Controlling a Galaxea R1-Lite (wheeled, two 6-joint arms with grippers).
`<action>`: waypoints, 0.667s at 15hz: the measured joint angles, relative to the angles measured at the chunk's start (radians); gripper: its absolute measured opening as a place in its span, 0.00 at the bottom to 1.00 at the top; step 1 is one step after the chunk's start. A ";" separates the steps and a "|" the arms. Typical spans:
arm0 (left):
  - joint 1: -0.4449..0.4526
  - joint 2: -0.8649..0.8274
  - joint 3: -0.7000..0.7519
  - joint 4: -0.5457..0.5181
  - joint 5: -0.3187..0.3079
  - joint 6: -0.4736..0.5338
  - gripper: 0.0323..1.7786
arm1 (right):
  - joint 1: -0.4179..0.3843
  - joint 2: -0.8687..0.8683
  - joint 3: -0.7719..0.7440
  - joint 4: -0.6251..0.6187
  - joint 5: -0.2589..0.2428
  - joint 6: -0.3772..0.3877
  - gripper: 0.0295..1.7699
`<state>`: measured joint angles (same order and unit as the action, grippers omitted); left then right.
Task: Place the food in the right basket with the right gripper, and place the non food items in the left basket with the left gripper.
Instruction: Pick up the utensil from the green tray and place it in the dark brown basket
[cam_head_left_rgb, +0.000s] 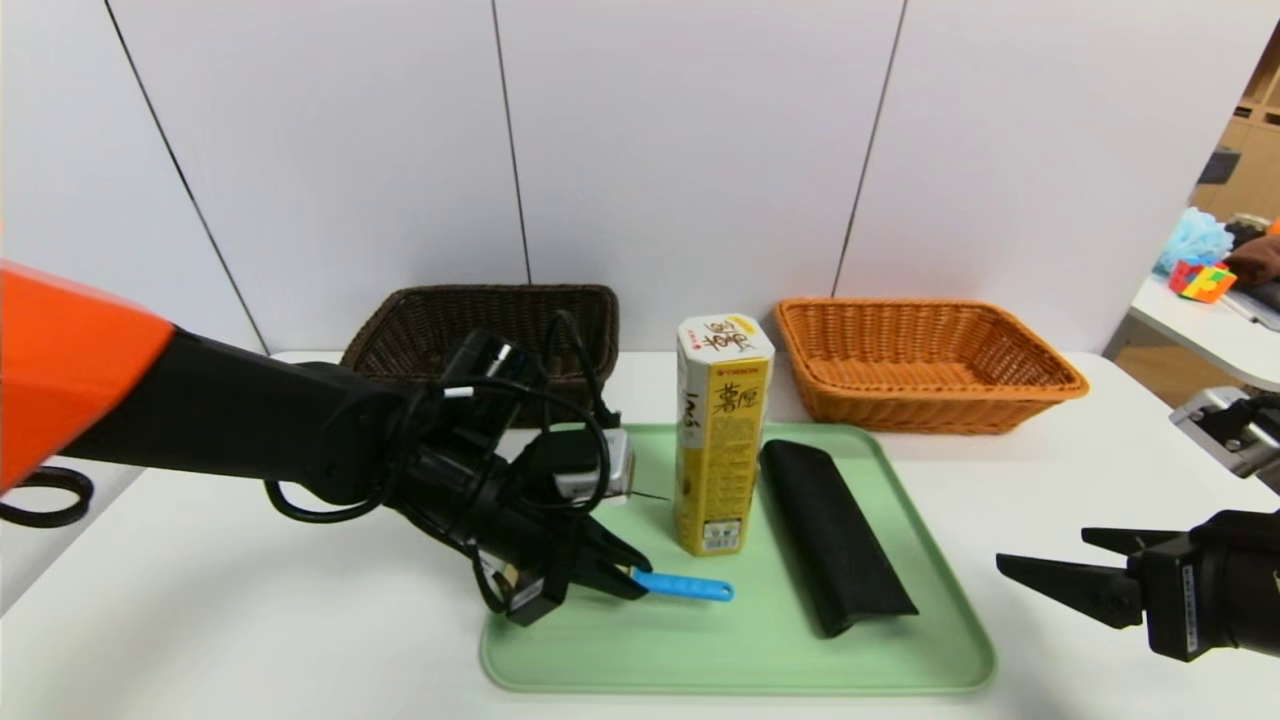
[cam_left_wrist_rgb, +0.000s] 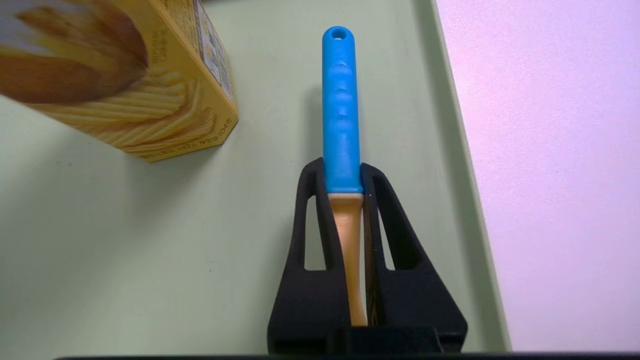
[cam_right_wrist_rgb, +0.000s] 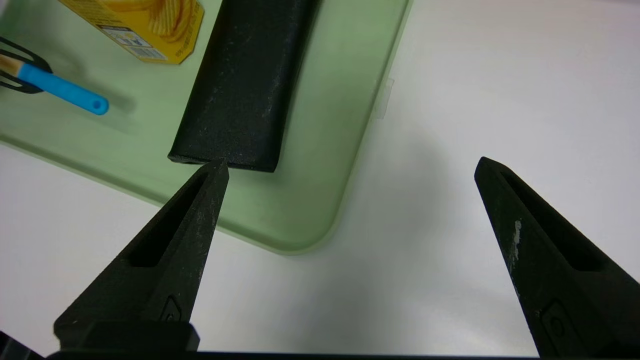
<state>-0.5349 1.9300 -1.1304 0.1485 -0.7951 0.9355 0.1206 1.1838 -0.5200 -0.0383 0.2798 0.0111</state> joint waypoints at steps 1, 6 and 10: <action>0.016 -0.026 0.001 0.021 0.005 0.000 0.07 | 0.000 0.000 0.011 -0.033 0.001 0.001 0.96; 0.151 -0.184 -0.004 0.090 0.006 -0.001 0.07 | 0.000 0.002 0.022 -0.047 0.003 0.000 0.96; 0.258 -0.243 -0.087 0.098 0.001 -0.024 0.07 | 0.001 0.004 0.026 -0.047 0.019 -0.002 0.96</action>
<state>-0.2766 1.6870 -1.2177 0.2466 -0.7936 0.9119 0.1221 1.1883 -0.4936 -0.0851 0.2987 0.0091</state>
